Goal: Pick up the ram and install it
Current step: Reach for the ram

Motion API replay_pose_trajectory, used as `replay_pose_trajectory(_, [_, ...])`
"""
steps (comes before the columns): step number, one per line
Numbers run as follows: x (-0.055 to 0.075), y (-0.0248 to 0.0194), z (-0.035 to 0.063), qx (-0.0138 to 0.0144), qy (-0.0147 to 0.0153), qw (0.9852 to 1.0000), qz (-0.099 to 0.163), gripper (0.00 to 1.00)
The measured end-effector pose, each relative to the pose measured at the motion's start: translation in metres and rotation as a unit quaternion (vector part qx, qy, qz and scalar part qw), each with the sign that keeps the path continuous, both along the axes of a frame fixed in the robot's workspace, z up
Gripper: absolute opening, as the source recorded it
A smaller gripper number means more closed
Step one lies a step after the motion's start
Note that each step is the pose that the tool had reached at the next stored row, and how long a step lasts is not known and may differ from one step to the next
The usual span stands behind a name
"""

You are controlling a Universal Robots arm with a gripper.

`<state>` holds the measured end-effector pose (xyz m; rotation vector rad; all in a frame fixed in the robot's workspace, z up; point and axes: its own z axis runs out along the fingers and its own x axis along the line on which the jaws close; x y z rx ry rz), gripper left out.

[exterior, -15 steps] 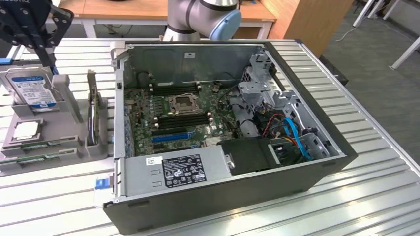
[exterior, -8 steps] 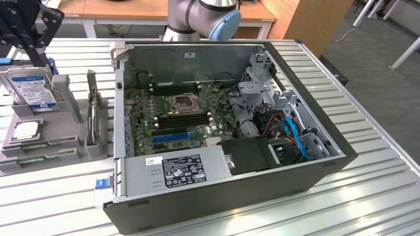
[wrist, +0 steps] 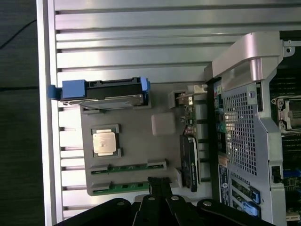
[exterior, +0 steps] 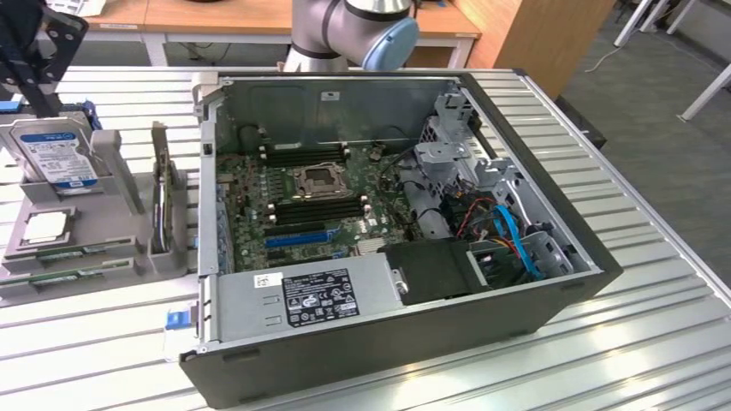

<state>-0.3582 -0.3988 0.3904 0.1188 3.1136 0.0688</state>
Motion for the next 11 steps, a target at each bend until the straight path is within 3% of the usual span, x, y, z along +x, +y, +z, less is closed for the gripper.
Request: replay_pose_trajectory(11, [-0.02,0.0,-0.0007,0.0,0.0,1.0,0.0,0.1])
